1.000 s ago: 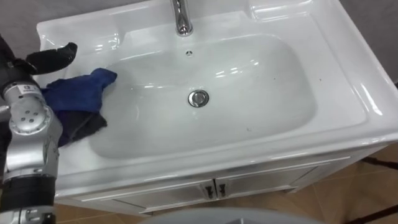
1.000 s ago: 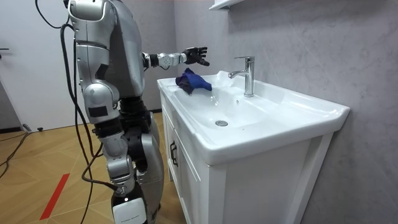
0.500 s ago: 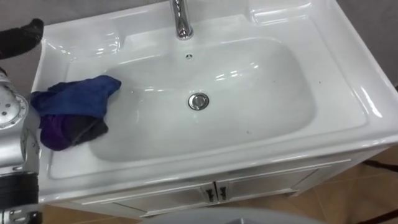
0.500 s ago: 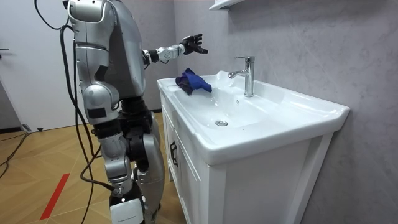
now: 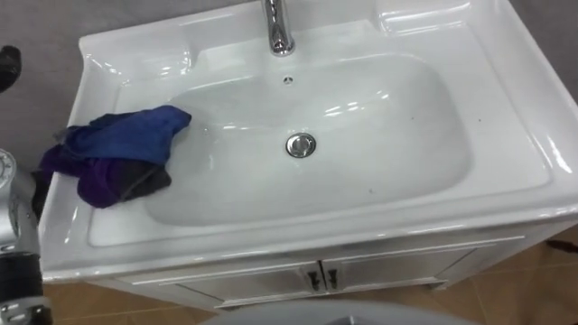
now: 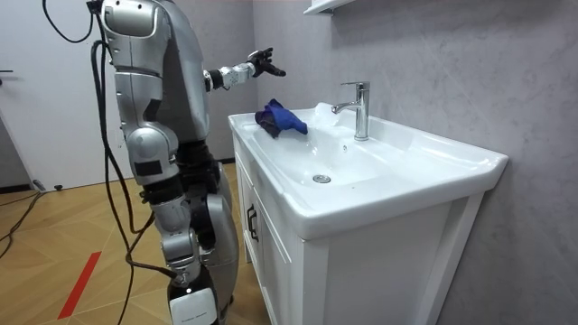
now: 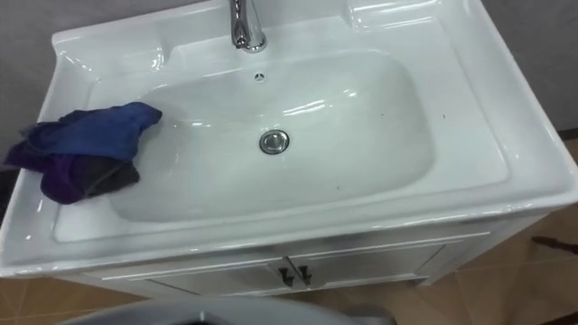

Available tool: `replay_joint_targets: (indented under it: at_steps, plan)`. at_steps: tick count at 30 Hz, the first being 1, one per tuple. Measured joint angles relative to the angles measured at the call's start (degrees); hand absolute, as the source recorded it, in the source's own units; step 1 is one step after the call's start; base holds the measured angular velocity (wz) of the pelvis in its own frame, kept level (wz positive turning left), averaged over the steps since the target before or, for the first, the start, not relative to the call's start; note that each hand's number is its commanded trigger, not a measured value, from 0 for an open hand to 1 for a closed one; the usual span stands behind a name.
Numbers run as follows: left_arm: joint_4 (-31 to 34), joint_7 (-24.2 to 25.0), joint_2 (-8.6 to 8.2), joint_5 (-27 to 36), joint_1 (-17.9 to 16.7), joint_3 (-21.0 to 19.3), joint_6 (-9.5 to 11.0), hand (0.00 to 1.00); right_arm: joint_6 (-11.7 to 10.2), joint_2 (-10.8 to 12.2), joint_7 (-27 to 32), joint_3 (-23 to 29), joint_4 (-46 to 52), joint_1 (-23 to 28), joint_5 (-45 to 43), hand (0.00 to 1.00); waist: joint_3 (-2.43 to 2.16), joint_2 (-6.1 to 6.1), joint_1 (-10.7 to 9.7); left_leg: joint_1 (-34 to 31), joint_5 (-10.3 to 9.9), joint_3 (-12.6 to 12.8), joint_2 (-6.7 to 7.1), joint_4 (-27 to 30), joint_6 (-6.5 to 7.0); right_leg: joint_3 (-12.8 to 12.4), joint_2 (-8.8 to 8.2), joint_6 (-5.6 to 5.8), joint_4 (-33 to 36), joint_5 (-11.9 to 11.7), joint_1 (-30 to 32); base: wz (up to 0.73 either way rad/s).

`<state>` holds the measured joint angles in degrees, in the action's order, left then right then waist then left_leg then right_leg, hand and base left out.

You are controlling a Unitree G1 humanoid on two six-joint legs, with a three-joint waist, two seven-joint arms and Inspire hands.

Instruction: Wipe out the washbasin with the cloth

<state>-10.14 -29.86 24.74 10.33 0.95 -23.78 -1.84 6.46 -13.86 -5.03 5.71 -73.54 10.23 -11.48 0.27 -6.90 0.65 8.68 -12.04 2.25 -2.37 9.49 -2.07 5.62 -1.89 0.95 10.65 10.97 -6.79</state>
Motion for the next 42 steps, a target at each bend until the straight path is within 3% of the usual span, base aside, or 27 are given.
replay_joint_targets:
  at_steps: [4,7,10,12,18,22,28,34,38,39,42]
  plan:
    - [-1.23,-1.20,0.49,-1.64,-2.01,-1.37,0.14,0.00,-0.25,-0.14,0.30,0.08,0.10,0.05,-0.09,0.00,-0.18,0.18,0.98,-0.09,0.00,-0.49,0.00,-0.06,0.00,0.26,0.02,-0.01,0.07,0.00,-0.33,0.05]
    - [-5.75,-1.62,1.39,-3.35,-3.92,-2.78,0.43,0.00,-0.47,-0.19,0.83,0.06,0.88,0.44,-0.34,0.00,-0.40,0.14,1.83,-0.02,0.00,-0.90,0.03,-0.09,0.00,0.65,0.01,-0.01,-0.03,0.00,-0.67,0.06]
    - [-9.78,-2.34,1.39,-3.67,-5.92,-3.17,0.34,0.00,-0.26,-0.18,1.31,-0.10,1.29,1.04,-0.26,0.00,-0.49,0.22,3.97,-0.36,0.00,-1.10,0.04,0.07,0.00,1.19,-0.08,-0.05,-0.23,0.04,-0.14,0.09]
    - [-11.37,-2.59,1.38,-3.55,-8.80,-3.64,0.34,0.00,0.00,-0.13,1.36,0.00,2.22,1.38,-0.25,0.00,-0.94,0.72,4.53,-0.91,0.00,-2.61,0.23,0.16,0.00,2.75,-0.27,-0.05,-0.83,0.04,-0.30,0.29]
    - [-16.82,-5.72,0.79,-3.28,-12.74,-5.63,0.46,0.00,0.63,-0.41,2.44,0.01,2.55,1.51,-0.21,0.00,-0.93,0.90,6.92,-1.02,0.01,-4.44,0.45,0.56,0.00,4.61,-0.52,-0.10,-0.83,0.33,-1.15,0.17]
    - [-22.59,-6.34,-0.12,-2.97,-14.30,-6.57,0.45,0.00,0.57,-0.55,2.41,0.02,2.60,1.11,0.45,0.00,-0.92,0.79,7.13,-1.58,0.07,-5.70,0.98,0.89,0.11,5.67,-0.98,0.11,-0.57,0.98,-1.10,0.20]
    - [-30.05,-8.34,-2.50,0.38,-19.64,-8.13,0.52,0.00,0.55,-0.77,2.42,0.01,2.60,1.42,3.35,0.00,-1.12,1.22,7.64,-2.40,0.11,-6.37,1.20,0.89,0.17,6.56,-1.21,0.16,-0.41,1.00,-0.84,0.06]
    - [-40.84,-8.06,-8.12,0.67,-22.82,-3.89,0.76,0.00,0.45,-1.02,1.82,-1.24,3.01,1.57,2.48,0.00,-1.33,2.14,7.10,-2.01,0.11,-6.34,1.50,0.88,0.18,6.50,-1.62,0.41,0.16,1.67,-1.12,0.01]
    - [-47.90,-5.83,-10.60,0.66,-22.64,-0.50,0.76,0.00,0.46,-0.73,1.14,-2.85,2.59,2.05,2.38,0.00,-0.98,3.87,6.57,-1.64,0.11,-6.31,1.69,1.04,0.18,7.15,-2.00,0.52,0.13,2.19,-1.67,0.10]
    - [-49.96,-4.77,-11.06,0.65,-22.54,-0.48,0.71,0.00,0.50,-0.73,1.08,-2.73,2.47,2.17,2.37,0.00,-0.69,4.35,6.24,-1.48,0.11,-6.31,1.76,0.94,0.19,7.17,-2.07,0.55,0.07,2.21,-2.07,0.00]
    - [-53.65,-2.11,-12.31,0.67,-22.52,0.13,0.43,0.00,0.85,-0.76,-0.20,-2.64,2.45,2.41,1.84,0.00,-0.55,4.74,5.53,-1.23,-0.12,-6.27,1.87,0.60,0.53,7.14,-2.16,0.76,0.04,2.31,-2.27,0.00]
